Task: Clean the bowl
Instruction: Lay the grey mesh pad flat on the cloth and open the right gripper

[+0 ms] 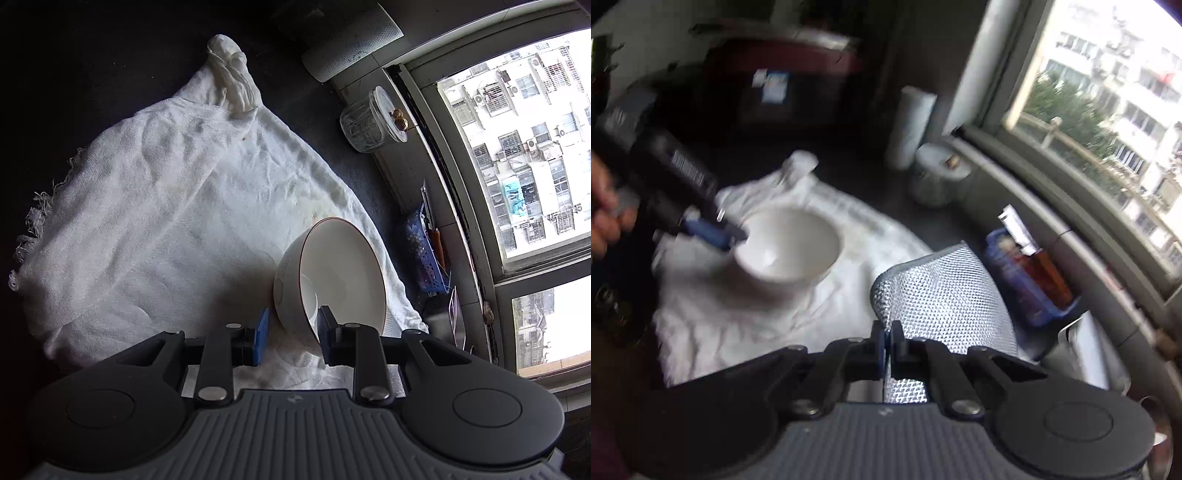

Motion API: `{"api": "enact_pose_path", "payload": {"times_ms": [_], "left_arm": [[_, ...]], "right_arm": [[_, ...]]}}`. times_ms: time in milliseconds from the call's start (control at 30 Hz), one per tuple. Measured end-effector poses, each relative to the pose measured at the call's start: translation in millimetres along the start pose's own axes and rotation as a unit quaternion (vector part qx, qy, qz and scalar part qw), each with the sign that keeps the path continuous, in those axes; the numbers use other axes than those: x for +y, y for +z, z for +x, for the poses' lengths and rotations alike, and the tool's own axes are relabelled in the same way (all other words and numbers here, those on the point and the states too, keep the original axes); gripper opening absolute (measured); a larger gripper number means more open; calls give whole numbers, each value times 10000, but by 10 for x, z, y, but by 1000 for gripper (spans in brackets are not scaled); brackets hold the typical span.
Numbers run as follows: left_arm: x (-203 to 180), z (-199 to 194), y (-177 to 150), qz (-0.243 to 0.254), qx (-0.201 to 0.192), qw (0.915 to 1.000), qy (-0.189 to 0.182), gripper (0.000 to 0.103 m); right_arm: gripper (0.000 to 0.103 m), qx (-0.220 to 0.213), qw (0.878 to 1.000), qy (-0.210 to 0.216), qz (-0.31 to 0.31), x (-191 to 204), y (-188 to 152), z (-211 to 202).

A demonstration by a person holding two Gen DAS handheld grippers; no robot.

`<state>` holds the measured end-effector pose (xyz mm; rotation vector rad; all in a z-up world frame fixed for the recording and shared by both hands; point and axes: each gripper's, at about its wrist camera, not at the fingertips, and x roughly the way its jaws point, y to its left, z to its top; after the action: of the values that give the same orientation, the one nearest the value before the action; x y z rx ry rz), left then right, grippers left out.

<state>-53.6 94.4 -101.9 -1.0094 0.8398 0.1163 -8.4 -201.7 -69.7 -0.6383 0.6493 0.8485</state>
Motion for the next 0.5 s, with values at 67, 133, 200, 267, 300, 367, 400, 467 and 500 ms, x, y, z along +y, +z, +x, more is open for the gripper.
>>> {"api": "enact_pose_path", "payload": {"times_ms": [67,133,200,267,300,367,400,467,500], "left_arm": [[-24,-10,-7,101,2,9999,27,26],[-60,-13,-11,238,-24,9997,66,26],[-97,-1,-7,358,-29,9993,102,26],[-140,11,-1,488,-22,9987,140,26],[-164,11,1,569,-31,9982,159,26],[-231,0,4,812,-80,9964,234,26],[-266,-7,2,947,-113,9950,293,26],[-345,-22,-15,1248,-168,9912,420,26],[-389,-27,-29,1405,-179,9888,475,26]], "right_arm": [[3,203,9996,203,-76,177,-107,181],[3,266,9993,281,-16,261,-158,253],[3,296,9988,308,248,204,-138,238],[8,327,9976,335,512,146,-117,222],[12,342,9967,349,644,118,-107,214],[55,372,9945,376,908,60,-87,199],[59,387,9931,389,1039,32,-77,191],[64,417,9897,415,1302,-26,-57,176],[71,432,9878,428,1433,-55,-47,168]]}}
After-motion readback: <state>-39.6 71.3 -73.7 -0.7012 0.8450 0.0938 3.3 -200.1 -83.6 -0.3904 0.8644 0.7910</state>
